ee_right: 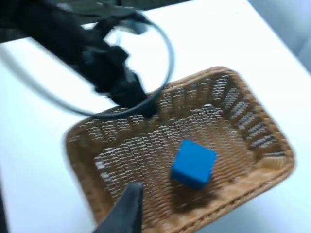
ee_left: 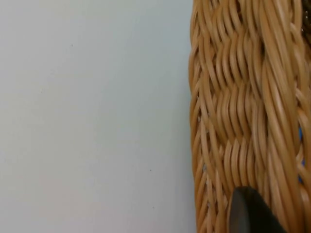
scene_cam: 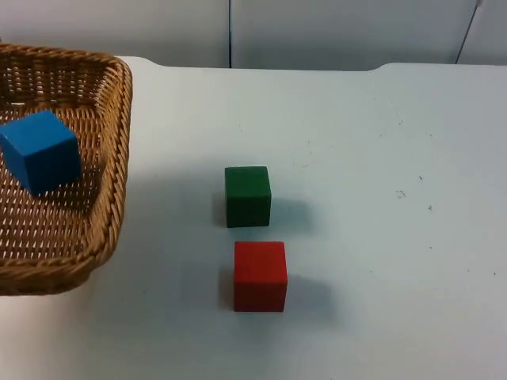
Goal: Pick up the basket with the left hand and place the blue cube into the basket with the right hand.
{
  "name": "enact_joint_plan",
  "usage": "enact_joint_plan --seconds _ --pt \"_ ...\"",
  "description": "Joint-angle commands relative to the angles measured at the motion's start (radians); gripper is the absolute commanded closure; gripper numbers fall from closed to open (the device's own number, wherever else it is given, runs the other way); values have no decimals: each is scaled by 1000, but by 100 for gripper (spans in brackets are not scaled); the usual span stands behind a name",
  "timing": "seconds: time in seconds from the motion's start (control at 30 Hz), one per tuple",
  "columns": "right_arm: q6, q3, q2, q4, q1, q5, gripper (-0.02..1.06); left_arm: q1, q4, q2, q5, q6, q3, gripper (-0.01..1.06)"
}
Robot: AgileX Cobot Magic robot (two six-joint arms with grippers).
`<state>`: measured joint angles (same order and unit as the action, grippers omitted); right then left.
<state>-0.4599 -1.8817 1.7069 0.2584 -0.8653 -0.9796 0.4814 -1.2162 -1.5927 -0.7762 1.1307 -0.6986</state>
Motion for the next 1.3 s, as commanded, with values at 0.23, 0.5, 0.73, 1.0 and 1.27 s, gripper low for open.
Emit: enact_joint_plan --seconds 0.23,0.5,0.73,1.0,1.27 --pt "-123 463 -340 115 -4 315 1 -45 -150 -160 41 164 -10 105" --pt "-117 762 -642 109 -4 473 1 -45 -240 -268 56 311 -10 105" --pt "-117 876 -804 109 -4 465 1 -45 -248 -304 68 413 -10 105" --pt "-98 942 -919 109 -4 454 1 -45 -229 -304 98 415 -10 85" --pt "-90 963 -955 116 -4 405 1 -45 -221 -304 100 439 -10 43"
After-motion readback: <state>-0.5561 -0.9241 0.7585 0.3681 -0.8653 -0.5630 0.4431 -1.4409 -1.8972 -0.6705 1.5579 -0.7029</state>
